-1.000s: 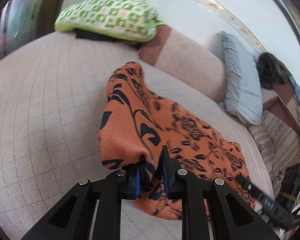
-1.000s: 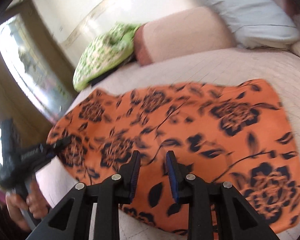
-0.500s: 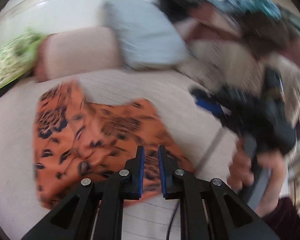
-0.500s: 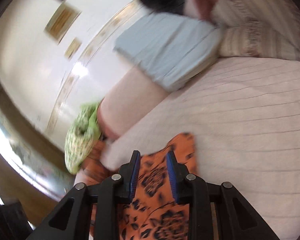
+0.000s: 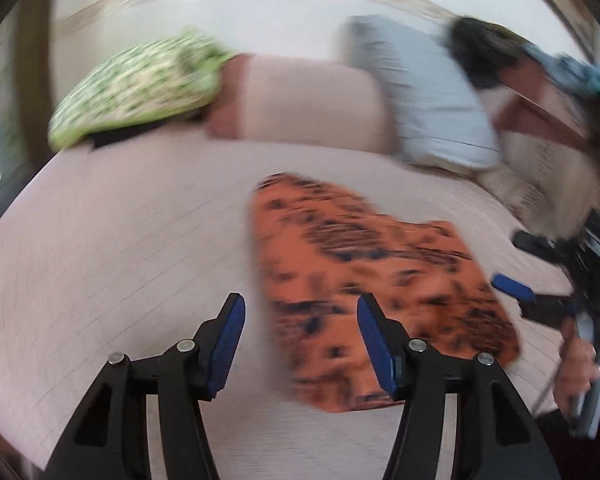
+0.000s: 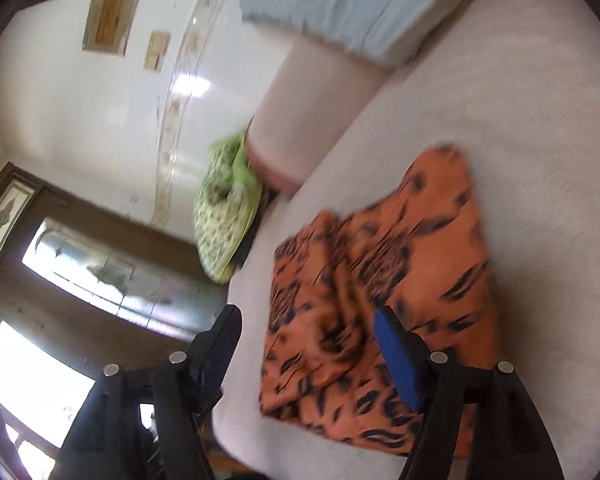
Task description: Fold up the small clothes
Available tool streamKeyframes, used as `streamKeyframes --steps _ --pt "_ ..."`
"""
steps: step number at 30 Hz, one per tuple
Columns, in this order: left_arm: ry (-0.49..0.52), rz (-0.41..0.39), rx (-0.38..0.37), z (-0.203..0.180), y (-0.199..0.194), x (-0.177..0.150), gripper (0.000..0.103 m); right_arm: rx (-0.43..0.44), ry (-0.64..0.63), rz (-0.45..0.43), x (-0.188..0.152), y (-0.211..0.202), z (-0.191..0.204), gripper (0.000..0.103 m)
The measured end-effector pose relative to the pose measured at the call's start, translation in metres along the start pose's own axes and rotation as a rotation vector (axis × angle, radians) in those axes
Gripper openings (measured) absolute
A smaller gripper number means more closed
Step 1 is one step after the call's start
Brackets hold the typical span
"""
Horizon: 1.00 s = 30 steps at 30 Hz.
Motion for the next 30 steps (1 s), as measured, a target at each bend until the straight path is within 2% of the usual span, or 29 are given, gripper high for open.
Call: streamKeyframes --steps 3,6,9,10,11,12,13,14,18,21,25,27,28,30 --pt "-0.029 0.032 0.009 0.018 0.009 -0.011 0.059 -0.083 -0.072 0.047 -0.011 0.039 0.009 0.072" --pt "-0.008 0.046 -0.003 0.019 0.020 -0.020 0.059 -0.117 -0.087 0.062 -0.015 0.064 0.009 0.072" --pt "0.009 0.072 -0.048 0.012 0.027 -0.030 0.059 -0.134 -0.095 0.085 -0.022 0.085 0.010 0.070" --pt "0.019 0.076 -0.058 0.011 0.029 -0.032 0.059 -0.154 -0.111 0.090 -0.023 0.089 0.011 0.064" --pt "0.032 0.080 -0.061 0.010 0.032 -0.034 0.059 -0.192 -0.149 0.099 -0.027 0.094 0.013 0.045" --pt "0.045 0.087 -0.052 0.010 0.034 -0.036 0.059 -0.227 -0.189 0.099 -0.029 0.097 0.016 0.034" --pt "0.044 0.093 -0.050 0.011 0.036 -0.037 0.059 -0.251 -0.241 0.099 -0.033 0.099 0.022 0.017" --pt "0.033 0.092 -0.059 0.012 0.036 -0.037 0.059 -0.249 -0.264 0.093 -0.035 0.095 0.027 0.013" --pt "0.008 0.067 -0.051 0.019 0.035 -0.033 0.059 -0.190 -0.385 -0.004 -0.044 0.062 0.063 0.010" --pt "-0.001 0.037 -0.096 0.012 0.032 -0.031 0.059 -0.181 -0.410 -0.079 -0.047 0.022 0.073 0.009" --pt "0.080 0.067 -0.112 -0.007 0.037 -0.038 0.060 -0.264 -0.366 -0.171 -0.036 -0.030 0.057 0.009" --pt "0.114 0.097 -0.139 -0.019 0.041 -0.043 0.060 -0.377 -0.334 -0.189 -0.033 -0.049 0.034 0.009" --pt "0.138 0.103 -0.147 -0.024 0.042 -0.045 0.060 -0.410 -0.326 -0.178 -0.035 -0.052 0.027 0.009" --pt "0.170 0.093 -0.150 -0.032 0.040 -0.045 0.060 -0.472 -0.248 -0.061 -0.037 -0.046 0.000 0.014"
Point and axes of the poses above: each gripper's, at about its wrist camera, not at the fingertips, and y roughly the way its jaws point, z to its left, x to its top, the point moved 2 cm from there along y, roughly the way its jaws point, and after that the axes turned 6 degrees about -z, right-handed, at the moved point
